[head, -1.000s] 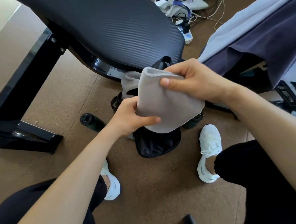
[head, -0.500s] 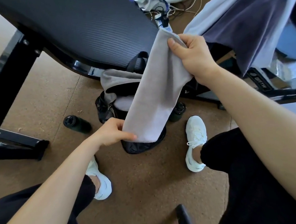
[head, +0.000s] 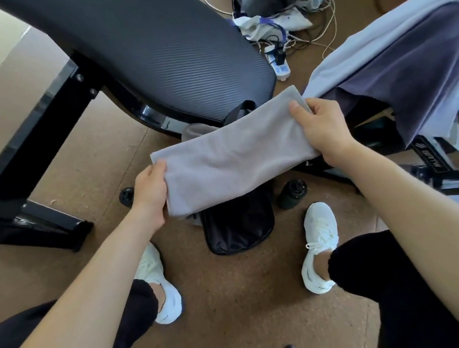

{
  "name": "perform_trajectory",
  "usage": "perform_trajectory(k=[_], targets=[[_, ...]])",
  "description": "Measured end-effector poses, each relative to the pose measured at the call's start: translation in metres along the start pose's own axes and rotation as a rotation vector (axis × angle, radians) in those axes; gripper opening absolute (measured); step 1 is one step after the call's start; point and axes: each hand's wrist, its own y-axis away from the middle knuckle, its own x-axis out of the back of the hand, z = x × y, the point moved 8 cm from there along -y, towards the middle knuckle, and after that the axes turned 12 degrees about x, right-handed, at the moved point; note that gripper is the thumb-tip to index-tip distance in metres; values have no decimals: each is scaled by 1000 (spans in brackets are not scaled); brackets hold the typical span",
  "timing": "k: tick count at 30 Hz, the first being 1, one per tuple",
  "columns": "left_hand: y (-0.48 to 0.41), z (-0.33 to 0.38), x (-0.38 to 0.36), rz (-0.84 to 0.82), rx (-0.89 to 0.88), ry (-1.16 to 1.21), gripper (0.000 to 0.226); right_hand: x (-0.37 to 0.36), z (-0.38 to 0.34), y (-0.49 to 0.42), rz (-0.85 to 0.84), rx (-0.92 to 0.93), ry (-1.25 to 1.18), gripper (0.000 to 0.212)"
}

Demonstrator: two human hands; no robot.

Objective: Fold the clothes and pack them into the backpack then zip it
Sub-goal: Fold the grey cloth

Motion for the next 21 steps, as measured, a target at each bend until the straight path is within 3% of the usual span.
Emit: perform_trajectory(k=[5,9,15,21], targets=[[1,-2,7,33,25,-138,30,-14,0,3,-58,-9,61,46],[10,10,5,27,-66,-138,25,-26,-7,6,-90,33,23,48],[37,28,-22,-100,-289,-168,18,-66,-38,27,-215,215,28,43],[51,24,-50,-184,-301,-214,20,-96,-53,47,-305,302,89,37]])
